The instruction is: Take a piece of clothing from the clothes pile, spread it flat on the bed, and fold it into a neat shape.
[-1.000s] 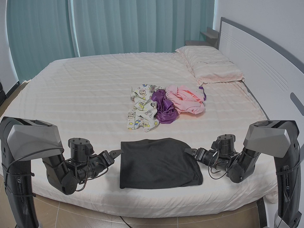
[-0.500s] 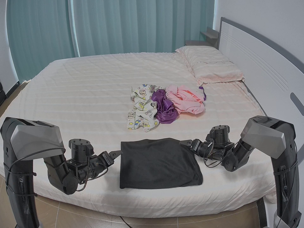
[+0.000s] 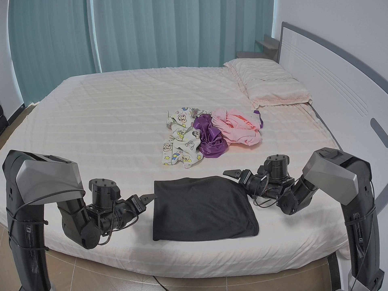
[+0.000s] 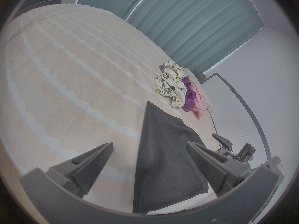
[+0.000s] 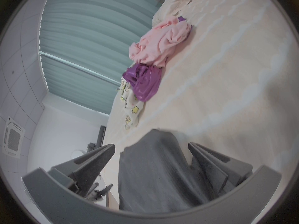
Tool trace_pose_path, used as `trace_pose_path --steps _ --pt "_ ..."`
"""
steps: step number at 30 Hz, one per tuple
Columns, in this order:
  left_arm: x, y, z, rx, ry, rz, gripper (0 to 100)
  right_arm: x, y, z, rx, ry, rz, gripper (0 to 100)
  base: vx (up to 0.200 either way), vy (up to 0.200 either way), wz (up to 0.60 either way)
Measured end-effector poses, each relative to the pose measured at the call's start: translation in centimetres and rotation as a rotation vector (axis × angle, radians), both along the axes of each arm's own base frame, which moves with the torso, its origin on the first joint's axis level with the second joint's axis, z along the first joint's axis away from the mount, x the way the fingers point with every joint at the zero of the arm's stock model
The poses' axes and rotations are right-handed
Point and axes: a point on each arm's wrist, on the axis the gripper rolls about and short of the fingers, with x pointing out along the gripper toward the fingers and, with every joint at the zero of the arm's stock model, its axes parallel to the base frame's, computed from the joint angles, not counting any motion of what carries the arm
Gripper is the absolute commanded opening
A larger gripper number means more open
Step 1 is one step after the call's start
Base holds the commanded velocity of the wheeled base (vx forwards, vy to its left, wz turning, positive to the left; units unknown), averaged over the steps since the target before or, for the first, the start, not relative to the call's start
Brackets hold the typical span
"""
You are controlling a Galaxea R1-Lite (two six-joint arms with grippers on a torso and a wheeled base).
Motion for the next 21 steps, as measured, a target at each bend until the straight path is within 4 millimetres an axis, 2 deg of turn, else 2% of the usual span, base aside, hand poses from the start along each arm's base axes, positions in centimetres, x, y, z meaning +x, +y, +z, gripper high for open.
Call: trace_pose_path --steps 4,10,15,21 --pt "0.1 0.0 -0.1 0.006 -0.004 0.010 100 1.0 0.1 0.3 0.046 -0.056 -0.057 100 0.000 0.000 0.00" --pt "0.3 -0.1 0.0 -0.003 -0.054 0.018 100 2.0 -1.3 1.0 0.131 -0.121 -0.131 100 0.000 0.000 0.00" --pt "0.2 -0.2 -0.4 -0.002 -0.052 0.018 100 2.1 -3.0 1.2 0.161 -0.125 -0.174 100 0.000 0.000 0.00" --pt "0.1 -0.1 -0.5 0.000 -0.049 0.018 100 1.3 -4.1 0.5 0.078 -0.116 -0.174 100 0.000 0.000 0.00"
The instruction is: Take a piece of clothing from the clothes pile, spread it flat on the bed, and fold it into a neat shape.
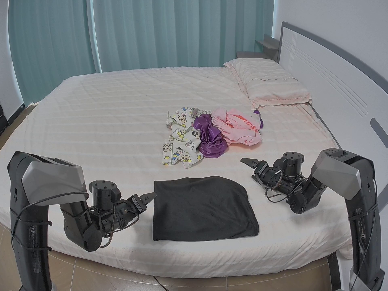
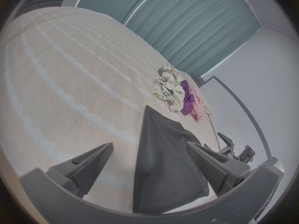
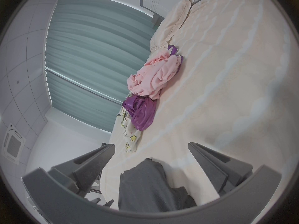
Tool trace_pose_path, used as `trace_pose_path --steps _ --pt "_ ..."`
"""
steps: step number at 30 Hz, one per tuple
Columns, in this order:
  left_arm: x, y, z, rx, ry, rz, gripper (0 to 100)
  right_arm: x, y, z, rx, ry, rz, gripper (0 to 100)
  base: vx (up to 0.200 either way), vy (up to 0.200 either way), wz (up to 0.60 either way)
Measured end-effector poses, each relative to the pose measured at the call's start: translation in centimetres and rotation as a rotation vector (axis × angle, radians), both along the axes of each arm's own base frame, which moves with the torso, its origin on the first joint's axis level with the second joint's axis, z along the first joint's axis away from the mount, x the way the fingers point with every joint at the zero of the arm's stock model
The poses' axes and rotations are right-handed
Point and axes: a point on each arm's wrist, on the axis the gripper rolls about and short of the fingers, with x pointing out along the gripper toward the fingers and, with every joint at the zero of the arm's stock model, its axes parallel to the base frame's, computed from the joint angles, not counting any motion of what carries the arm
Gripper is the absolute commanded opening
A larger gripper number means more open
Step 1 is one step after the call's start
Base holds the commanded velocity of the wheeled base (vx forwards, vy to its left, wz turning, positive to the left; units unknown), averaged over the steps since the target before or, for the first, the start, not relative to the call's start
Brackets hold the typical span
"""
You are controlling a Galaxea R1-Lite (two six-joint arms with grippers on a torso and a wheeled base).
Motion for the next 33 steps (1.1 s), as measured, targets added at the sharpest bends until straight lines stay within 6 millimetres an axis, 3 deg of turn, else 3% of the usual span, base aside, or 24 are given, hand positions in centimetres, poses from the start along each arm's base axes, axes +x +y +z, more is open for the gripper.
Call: trace_pose_path --steps 5,9,19,26,33 --pt "0.0 0.1 0.4 -0.005 -0.010 0.005 100 -1.5 -0.5 0.6 -0.039 0.009 0.005 100 0.000 0.000 0.00" --pt "-0.1 0.3 1.9 -0.013 -0.049 0.010 100 -3.3 -1.1 2.6 -0.060 -0.006 0.005 100 0.000 0.000 0.00" --pt "-1.2 1.1 7.5 0.040 -0.145 0.005 100 -10.9 -3.3 9.0 -0.162 -0.065 0.000 100 0.000 0.000 0.00" --pt "-4.3 2.2 12.0 0.080 -0.214 0.064 100 -17.6 -5.1 13.4 -0.269 -0.175 -0.060 100 0.000 0.000 0.00" --pt "-9.2 3.3 14.3 0.135 -0.265 0.153 100 -24.0 -6.7 16.4 -0.377 -0.321 -0.107 100 0.000 0.000 0.00"
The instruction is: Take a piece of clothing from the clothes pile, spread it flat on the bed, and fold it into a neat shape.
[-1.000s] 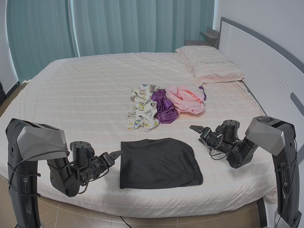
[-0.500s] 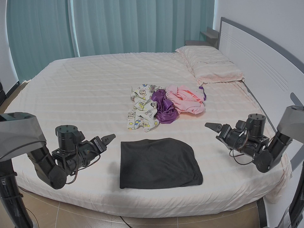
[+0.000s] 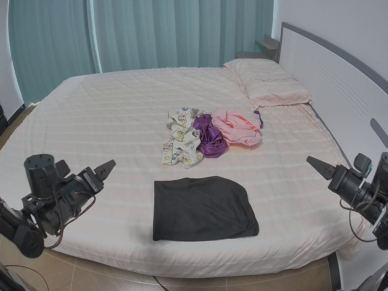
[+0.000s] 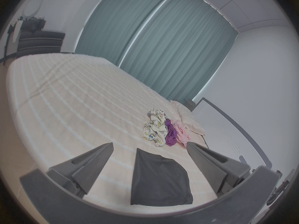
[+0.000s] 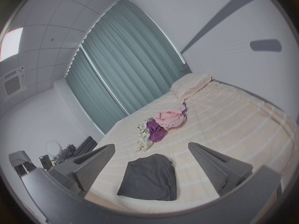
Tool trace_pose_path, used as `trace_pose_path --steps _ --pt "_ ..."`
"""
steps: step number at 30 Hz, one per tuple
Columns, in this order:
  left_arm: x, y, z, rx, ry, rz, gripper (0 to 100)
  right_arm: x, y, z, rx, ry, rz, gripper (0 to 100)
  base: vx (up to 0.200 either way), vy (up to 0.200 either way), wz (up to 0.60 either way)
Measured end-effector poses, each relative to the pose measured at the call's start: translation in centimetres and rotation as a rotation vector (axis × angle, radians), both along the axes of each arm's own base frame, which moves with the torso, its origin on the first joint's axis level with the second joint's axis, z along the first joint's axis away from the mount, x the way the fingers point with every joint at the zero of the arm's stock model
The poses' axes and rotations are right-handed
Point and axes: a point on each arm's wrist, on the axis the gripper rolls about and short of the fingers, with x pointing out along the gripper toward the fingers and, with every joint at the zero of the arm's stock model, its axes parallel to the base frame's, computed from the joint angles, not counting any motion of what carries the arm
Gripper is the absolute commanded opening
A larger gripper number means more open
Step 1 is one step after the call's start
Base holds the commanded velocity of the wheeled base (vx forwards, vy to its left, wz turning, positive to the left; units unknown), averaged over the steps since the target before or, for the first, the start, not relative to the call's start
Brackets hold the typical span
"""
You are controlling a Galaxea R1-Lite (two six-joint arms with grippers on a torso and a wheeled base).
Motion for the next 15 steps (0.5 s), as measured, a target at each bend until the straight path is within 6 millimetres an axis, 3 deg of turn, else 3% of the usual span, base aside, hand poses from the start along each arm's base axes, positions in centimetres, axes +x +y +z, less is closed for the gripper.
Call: trace_pose_path --steps 9,15 --pt "-6.4 1.6 1.2 0.057 -0.083 0.150 100 -7.2 -1.8 0.8 -0.066 -0.085 -0.047 100 0.000 0.000 0.00" --pt "-9.7 2.6 1.4 0.081 -0.109 0.186 100 -11.2 -2.8 -0.3 -0.145 -0.006 -0.053 100 0.000 0.000 0.00"
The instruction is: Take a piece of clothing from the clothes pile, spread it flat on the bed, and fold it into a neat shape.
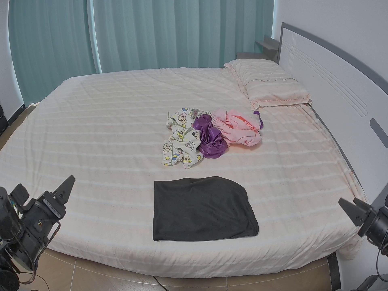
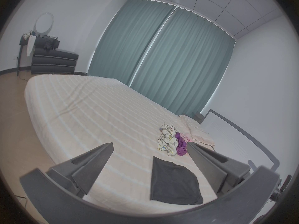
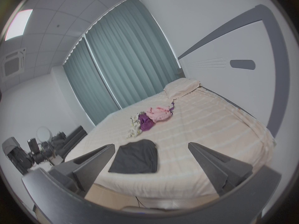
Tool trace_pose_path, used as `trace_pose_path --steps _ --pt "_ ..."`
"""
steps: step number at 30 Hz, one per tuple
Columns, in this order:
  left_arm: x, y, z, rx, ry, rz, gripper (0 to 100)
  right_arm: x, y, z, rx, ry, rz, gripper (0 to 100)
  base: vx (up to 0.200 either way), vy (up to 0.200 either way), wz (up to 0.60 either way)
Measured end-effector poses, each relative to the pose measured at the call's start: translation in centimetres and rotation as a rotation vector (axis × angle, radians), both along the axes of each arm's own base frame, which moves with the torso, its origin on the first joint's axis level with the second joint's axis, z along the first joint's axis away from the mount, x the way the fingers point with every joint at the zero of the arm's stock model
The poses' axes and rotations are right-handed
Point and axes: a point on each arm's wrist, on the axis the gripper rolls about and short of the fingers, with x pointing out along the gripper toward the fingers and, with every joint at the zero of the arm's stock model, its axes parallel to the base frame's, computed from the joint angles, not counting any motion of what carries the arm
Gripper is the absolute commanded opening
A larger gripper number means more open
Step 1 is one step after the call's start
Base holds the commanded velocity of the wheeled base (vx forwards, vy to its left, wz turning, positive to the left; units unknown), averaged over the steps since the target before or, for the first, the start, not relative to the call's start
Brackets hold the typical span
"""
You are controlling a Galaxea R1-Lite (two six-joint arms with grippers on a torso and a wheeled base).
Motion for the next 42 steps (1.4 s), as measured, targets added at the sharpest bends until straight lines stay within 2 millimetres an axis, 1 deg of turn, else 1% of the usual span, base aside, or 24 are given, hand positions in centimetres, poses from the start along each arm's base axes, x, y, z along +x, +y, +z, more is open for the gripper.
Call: trace_pose_path --steps 3,8,14,18,23,28,33,39,42 --pt "-1.6 0.6 -0.1 0.030 0.007 0.027 100 -2.1 -0.5 -0.7 -0.053 0.031 -0.001 100 0.000 0.000 0.00" --pt "-4.6 1.7 -0.2 0.101 -0.002 0.054 100 -5.3 -1.3 -1.8 -0.137 0.003 -0.016 100 0.000 0.000 0.00" --pt "-8.2 3.3 -0.6 0.186 -0.037 0.110 100 -8.3 -2.0 -3.8 -0.234 -0.017 -0.088 100 0.000 0.000 0.00" --pt "-10.1 4.0 -1.3 0.249 -0.043 0.155 100 -9.6 -2.2 -4.8 -0.287 -0.025 -0.149 100 0.000 0.000 0.00" --pt "-12.4 4.7 -2.6 0.304 -0.054 0.222 100 -10.7 -2.3 -5.0 -0.351 -0.084 -0.251 100 0.000 0.000 0.00" --pt "-13.9 5.0 -3.7 0.345 -0.066 0.284 100 -11.2 -2.3 -5.1 -0.424 -0.120 -0.296 100 0.000 0.000 0.00" --pt "-14.6 5.1 -3.8 0.357 -0.105 0.342 100 -11.3 -2.3 -4.9 -0.454 -0.173 -0.309 100 0.000 0.000 0.00" --pt "-15.3 4.9 -4.1 0.467 -0.115 0.392 100 -11.3 -2.3 -5.0 -0.476 -0.188 -0.299 100 0.000 0.000 0.00" --pt "-15.5 4.9 -4.4 0.481 -0.111 0.397 100 -11.3 -2.3 -5.1 -0.481 -0.190 -0.299 100 0.000 0.000 0.00"
